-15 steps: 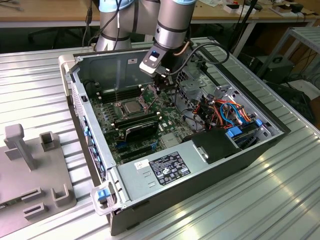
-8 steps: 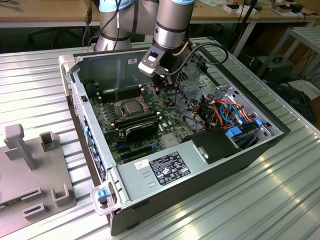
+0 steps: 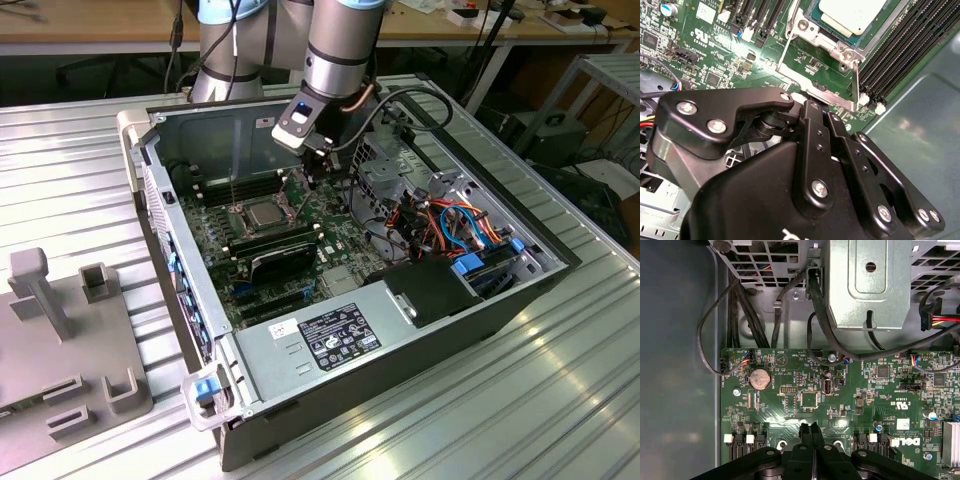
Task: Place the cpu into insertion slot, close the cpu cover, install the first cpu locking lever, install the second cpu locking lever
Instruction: 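Close the cpu cover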
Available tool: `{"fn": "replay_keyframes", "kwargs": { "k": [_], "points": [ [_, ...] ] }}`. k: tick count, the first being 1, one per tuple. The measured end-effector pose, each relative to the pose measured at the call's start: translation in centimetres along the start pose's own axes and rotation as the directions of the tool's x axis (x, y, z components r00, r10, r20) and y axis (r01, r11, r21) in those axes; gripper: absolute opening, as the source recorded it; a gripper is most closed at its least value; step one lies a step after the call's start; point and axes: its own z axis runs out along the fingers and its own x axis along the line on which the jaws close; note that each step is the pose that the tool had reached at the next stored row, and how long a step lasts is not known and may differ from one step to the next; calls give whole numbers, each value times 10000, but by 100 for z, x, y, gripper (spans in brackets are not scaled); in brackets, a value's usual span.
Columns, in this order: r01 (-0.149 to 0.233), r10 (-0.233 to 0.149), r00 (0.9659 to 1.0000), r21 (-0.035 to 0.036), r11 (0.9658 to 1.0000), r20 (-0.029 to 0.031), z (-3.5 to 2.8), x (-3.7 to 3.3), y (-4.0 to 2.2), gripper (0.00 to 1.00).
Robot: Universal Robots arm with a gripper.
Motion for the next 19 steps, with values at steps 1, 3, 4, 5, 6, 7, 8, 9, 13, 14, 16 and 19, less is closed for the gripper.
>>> {"fn": "replay_keyframes", "kwargs": {
  "k": [1,3,4,5,6,7,8,9,13,14,16,19],
  "points": [
    [0,0,10000,0,10000,0,0,0,-8,11],
    [0,0,10000,0,10000,1,0,0,-17,11],
    [0,0,10000,0,10000,0,0,0,-26,11],
    [0,0,10000,0,10000,1,0,0,-34,11],
    [0,0,10000,0,10000,1,-1,0,-42,11],
    [0,0,10000,0,10000,0,-1,0,-46,11],
    [0,0,10000,0,10000,0,-1,0,-50,11],
    [0,0,10000,0,10000,0,-1,0,-54,11],
    [0,0,10000,0,10000,0,-1,0,-79,11],
    [0,0,10000,0,10000,0,-1,0,-89,11],
    [0,0,10000,0,10000,1,-1,0,-109,11],
    [0,0,10000,-1,10000,0,-1,1,-133,11]
  ]
}}
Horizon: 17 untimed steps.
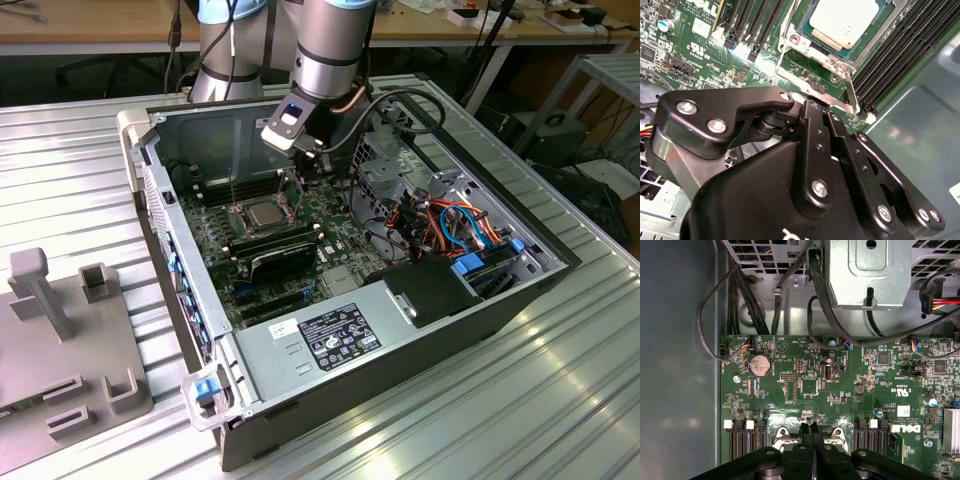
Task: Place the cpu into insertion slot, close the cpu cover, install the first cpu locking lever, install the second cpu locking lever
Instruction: 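Close the cpu cover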
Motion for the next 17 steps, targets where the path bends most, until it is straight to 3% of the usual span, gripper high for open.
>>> {"fn": "replay_keyframes", "kwargs": {
  "k": [13,17],
  "points": [
    [0,0,10000,0,10000,0,-1,0,-123,11],
    [2,-2,10000,0,10000,0,-1,0,-132,11]
  ]
}}
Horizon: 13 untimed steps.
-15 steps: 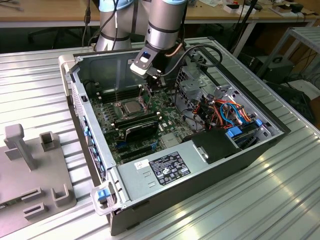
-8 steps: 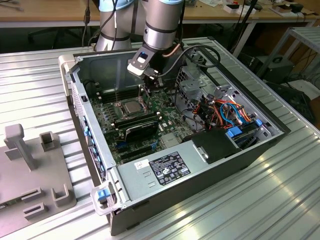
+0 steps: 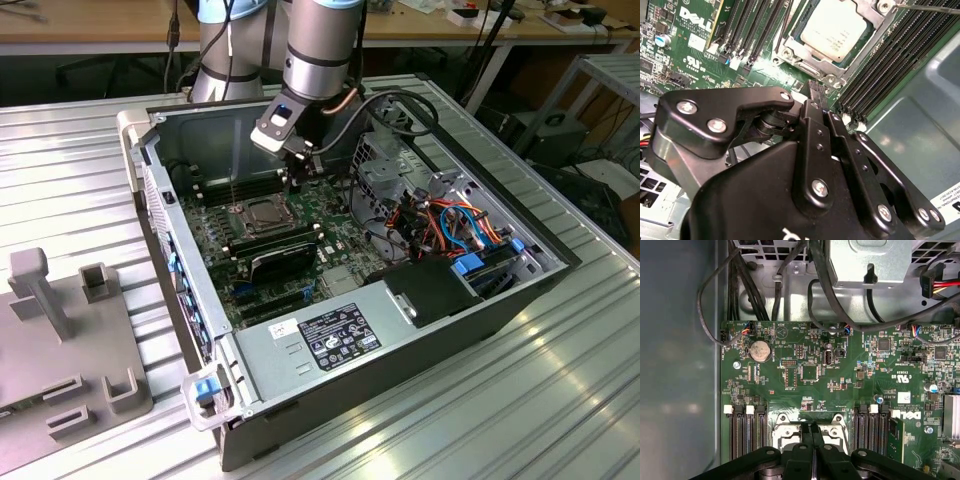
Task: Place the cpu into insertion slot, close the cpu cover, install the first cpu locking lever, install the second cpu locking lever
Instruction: 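Close the cpu cover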
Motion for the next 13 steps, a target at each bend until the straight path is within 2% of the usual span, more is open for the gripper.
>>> {"fn": "replay_keyframes", "kwargs": {
  "k": [4,13],
  "points": [
    [-1,1,10000,0,10000,0,0,0,-3,11],
    [-2,2,10000,0,10000,0,-1,0,-104,11]
  ]
}}
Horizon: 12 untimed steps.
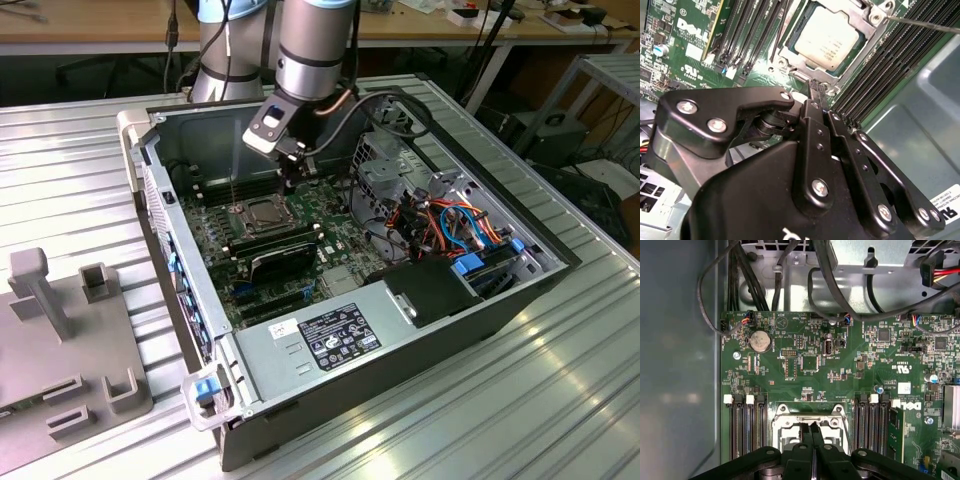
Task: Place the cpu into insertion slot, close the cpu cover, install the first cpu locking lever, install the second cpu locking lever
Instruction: 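Close the cpu cover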
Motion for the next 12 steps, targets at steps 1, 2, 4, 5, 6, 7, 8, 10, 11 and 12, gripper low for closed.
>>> {"fn": "replay_keyframes", "kwargs": {
  "k": [1,2,4,5,6,7,8,10,11,12],
  "points": [
    [0,0,10000,0,10000,0,0,0,-3,11],
    [1,-1,10000,0,10000,0,0,0,-3,11],
    [1,-1,10000,0,10000,0,0,0,-9,11],
    [1,-1,10000,0,10000,-1,0,0,-9,11],
    [1,-1,10000,0,10000,0,0,0,-9,11],
    [1,-1,10000,0,10000,-1,0,0,-9,11],
    [1,-1,10000,0,10000,0,0,0,-10,11],
    [0,0,10000,-1,10000,-1,0,0,-10,11],
    [-2,2,10000,-1,10000,0,0,0,-12,11],
    [-3,3,10000,0,10000,0,0,0,-16,11]
  ]
}}
